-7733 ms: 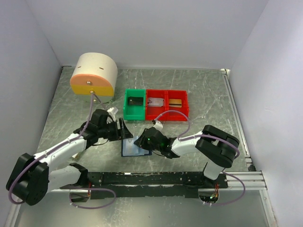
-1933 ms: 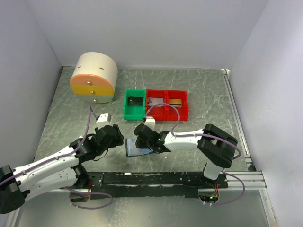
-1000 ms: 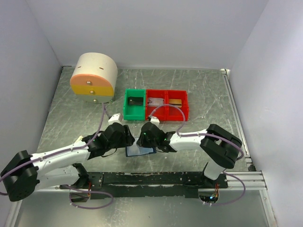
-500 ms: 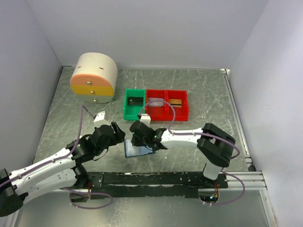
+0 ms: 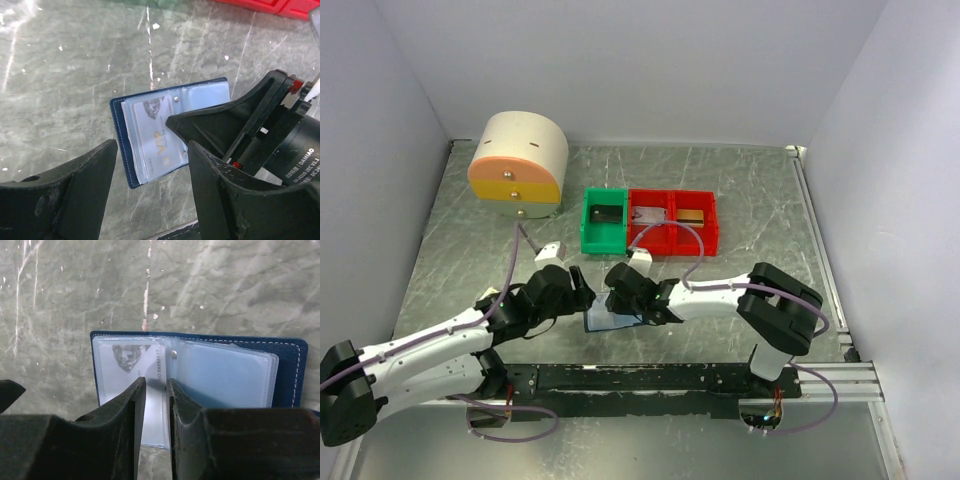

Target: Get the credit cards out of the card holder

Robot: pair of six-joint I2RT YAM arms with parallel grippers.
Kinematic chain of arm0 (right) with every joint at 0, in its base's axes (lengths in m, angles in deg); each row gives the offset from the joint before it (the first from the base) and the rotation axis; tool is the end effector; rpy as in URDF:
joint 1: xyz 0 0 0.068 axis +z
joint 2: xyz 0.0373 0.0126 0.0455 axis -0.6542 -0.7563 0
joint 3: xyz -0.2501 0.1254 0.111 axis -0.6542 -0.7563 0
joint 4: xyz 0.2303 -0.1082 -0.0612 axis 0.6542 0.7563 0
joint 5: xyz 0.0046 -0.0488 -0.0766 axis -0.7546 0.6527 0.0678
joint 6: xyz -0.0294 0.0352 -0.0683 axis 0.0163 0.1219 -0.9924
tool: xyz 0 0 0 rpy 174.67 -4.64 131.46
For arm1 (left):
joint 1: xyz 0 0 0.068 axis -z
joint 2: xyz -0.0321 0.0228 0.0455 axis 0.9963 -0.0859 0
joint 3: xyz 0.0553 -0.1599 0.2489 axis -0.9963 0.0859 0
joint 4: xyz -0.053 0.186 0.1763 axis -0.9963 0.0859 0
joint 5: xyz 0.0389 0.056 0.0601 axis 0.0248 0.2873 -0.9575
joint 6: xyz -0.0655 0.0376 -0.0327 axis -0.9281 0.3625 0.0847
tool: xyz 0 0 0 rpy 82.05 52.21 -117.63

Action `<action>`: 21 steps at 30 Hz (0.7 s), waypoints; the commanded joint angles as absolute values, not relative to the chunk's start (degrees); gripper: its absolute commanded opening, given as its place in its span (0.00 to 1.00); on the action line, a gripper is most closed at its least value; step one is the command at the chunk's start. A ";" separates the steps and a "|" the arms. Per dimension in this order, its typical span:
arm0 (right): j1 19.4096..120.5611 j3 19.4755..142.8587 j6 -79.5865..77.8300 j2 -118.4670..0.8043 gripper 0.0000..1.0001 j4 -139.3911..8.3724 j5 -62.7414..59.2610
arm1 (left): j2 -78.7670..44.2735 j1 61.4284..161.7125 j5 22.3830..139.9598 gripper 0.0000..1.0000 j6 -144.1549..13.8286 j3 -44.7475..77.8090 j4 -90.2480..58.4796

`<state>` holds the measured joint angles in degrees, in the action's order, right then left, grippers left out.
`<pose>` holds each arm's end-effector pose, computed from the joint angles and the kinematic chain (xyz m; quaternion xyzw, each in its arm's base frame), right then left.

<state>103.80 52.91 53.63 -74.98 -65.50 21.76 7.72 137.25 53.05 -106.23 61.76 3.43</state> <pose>0.1774 0.3045 0.1452 0.0335 0.9326 0.2355 0.2714 0.1353 -0.1347 0.2044 -0.0756 0.8950 -0.2299 0.3747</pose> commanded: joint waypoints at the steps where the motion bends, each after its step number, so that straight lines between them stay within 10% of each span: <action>1: 102.34 47.20 53.49 -74.45 0.25 -62.94 21.00 | 5.40 137.19 58.98 0.70 -105.09 62.77 -3.18; 21: 98.70 37.59 56.69 -75.14 0.19 -74.89 14.67 | -2.57 137.19 64.31 0.70 -107.45 65.44 -10.55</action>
<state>99.49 40.93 57.63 -71.96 -83.03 14.65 -1.76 137.25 62.39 -106.66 65.13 -6.80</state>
